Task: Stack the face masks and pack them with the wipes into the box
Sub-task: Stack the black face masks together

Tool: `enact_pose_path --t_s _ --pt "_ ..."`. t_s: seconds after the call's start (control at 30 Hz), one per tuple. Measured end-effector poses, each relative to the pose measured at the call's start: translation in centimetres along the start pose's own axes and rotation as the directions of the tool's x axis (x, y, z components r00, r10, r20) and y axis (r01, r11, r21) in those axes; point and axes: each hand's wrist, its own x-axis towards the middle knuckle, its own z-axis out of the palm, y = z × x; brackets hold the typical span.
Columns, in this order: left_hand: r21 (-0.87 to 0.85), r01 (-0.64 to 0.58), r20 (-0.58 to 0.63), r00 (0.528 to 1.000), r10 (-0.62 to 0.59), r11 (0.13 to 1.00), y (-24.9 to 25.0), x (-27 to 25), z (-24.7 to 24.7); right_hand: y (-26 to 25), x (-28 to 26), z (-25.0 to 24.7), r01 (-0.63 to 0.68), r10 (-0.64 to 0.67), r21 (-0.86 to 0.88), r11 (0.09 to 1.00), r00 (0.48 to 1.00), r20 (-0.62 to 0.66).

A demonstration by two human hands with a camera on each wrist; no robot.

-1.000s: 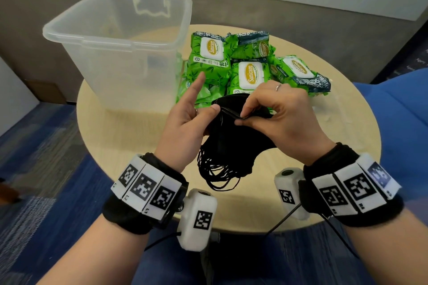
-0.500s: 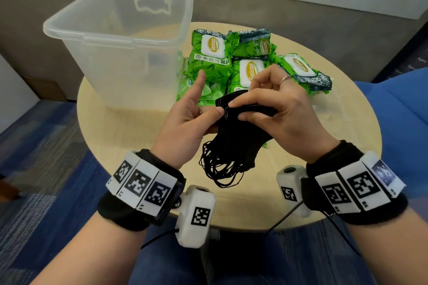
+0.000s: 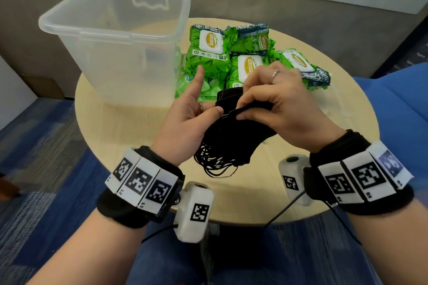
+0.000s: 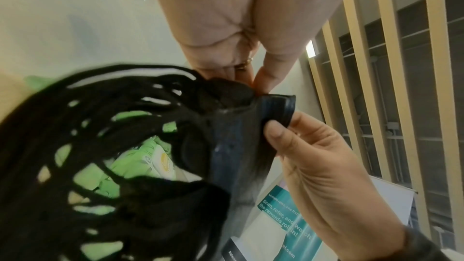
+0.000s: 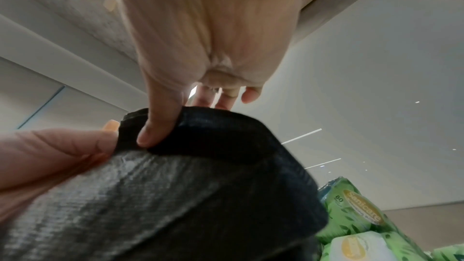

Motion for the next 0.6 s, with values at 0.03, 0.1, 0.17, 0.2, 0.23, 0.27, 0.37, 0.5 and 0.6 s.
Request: enact_pose_path --t_s 0.03,0.1,0.17,0.2,0.23,0.27,0.37,0.5,0.6 --pt "0.011 -0.003 0.005 1.0 0.002 1.0 0.0 0.0 0.1 -0.1 0.2 0.0 0.014 -0.013 -0.033 0.999 1.0 0.022" --pt "0.019 -0.006 0.007 1.0 0.006 1.0 0.0 -0.1 0.2 -0.5 0.4 0.2 0.012 -0.011 -0.076 0.997 1.0 0.021" --pt "0.03 -0.005 0.003 1.0 0.005 1.0 0.0 -0.1 0.1 -0.8 0.3 0.3 -0.066 0.065 -0.04 0.997 0.998 -0.025" --pt "0.044 -0.003 -0.001 1.0 0.003 0.999 0.0 -0.1 0.0 -1.0 0.2 0.3 -0.122 0.122 0.005 0.993 0.992 -0.044" --pt "0.059 -0.003 -0.007 1.0 0.003 0.998 0.0 -0.1 0.0 -1.1 0.2 0.3 -0.17 0.172 0.047 0.984 0.983 -0.056" --pt "0.07 -0.006 -0.008 1.0 0.006 0.998 -0.1 -0.1 -0.1 -1.2 0.1 0.2 -0.203 0.207 0.072 0.977 0.976 -0.065" --pt "0.069 -0.001 -0.005 1.0 0.002 0.998 -0.1 -0.3 0.1 -1.5 0.1 0.2 -0.257 0.265 0.104 0.961 0.961 -0.073" --pt "0.033 0.022 -0.086 0.996 -0.019 0.999 0.2 -0.2 0.3 -1.7 0.2 0.1 -0.268 0.275 0.104 0.958 0.959 -0.062" --pt "0.039 0.035 -0.134 0.991 -0.029 0.999 0.2 -0.1 0.6 -1.6 0.2 0.2 -0.235 0.24 0.082 0.969 0.968 -0.065"
